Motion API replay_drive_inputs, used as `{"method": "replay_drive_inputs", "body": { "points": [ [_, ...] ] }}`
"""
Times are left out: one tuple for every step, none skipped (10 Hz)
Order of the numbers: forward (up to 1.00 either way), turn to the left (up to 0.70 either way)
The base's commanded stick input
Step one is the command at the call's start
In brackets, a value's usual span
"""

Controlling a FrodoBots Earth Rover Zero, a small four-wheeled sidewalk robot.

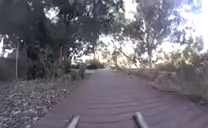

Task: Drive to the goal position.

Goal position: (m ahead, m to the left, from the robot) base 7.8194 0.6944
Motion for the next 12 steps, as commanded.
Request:
{"method": "replay_drive_inputs", "body": {
  "points": [
    [1.0,0.0],
    [1.0,0.0],
    [1.0,0.0],
    [1.0,0.0],
    [1.0,0.0],
    [1.0,0.0],
    [1.0,0.0],
    [1.0,0.0],
    [1.0,0.0],
    [1.0,0.0],
    [1.0,0.0],
    [1.0,0.0]
  ]
}}
